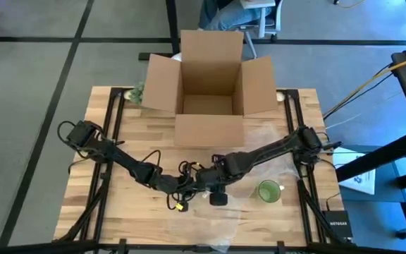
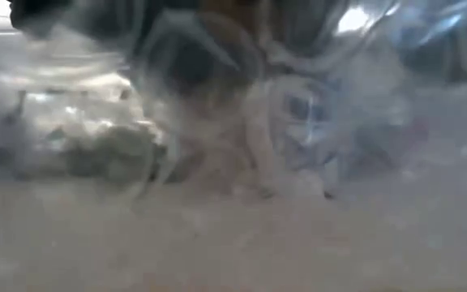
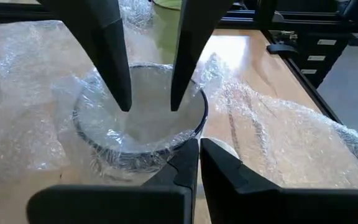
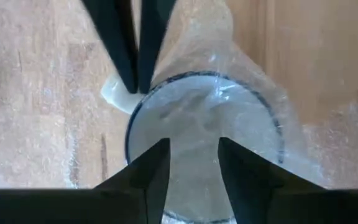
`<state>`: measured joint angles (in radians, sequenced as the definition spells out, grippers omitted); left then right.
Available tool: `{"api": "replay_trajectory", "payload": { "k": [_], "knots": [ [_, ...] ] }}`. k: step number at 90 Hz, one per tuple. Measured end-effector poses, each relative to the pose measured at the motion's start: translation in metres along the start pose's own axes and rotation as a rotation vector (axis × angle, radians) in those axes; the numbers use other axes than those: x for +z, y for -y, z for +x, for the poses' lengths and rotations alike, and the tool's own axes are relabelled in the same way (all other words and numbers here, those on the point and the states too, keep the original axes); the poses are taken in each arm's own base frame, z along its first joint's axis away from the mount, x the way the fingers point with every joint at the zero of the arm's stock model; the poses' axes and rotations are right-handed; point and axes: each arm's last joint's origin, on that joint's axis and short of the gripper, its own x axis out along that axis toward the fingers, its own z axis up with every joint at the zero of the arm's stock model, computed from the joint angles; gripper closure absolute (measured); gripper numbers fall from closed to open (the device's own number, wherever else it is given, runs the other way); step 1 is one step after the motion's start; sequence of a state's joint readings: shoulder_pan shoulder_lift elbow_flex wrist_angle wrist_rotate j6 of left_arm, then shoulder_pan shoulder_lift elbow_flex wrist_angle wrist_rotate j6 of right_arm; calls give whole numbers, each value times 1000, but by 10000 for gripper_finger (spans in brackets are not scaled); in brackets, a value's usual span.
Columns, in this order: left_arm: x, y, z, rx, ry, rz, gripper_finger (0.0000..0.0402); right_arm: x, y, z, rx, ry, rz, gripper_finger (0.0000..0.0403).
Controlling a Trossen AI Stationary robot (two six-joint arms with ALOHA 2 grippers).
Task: Wrap mug
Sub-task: Wrap the white mug with bubble wrap
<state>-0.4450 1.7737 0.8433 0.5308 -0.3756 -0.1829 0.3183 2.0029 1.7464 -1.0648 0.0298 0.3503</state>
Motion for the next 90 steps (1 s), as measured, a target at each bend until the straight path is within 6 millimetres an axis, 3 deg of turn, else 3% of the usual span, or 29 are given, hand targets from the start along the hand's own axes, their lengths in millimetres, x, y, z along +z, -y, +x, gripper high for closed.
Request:
{"api": "replay_trajectory", "payload": {
  "k": [12, 19, 40, 56, 67, 90],
  "knots": [
    [0, 0, 0, 0, 0, 0, 402, 7, -1, -19, -39, 52, -18, 278],
    [0, 0, 0, 0, 0, 0, 402, 5, 0, -18, -50, 37, -22, 278],
    [0, 0, 0, 2, 1, 0, 402, -10, 3, 36, -58, -52, -34, 279],
    [0, 0, 0, 3, 1, 0, 402, -12, 3, 46, -69, -59, -33, 279],
    [0, 0, 0, 1, 1, 0, 402, -2, 1, 30, -64, -30, -40, 279],
    [0, 0, 0, 1, 2, -1, 402, 13, -3, -41, -55, 13, -42, 279]
  ]
}}
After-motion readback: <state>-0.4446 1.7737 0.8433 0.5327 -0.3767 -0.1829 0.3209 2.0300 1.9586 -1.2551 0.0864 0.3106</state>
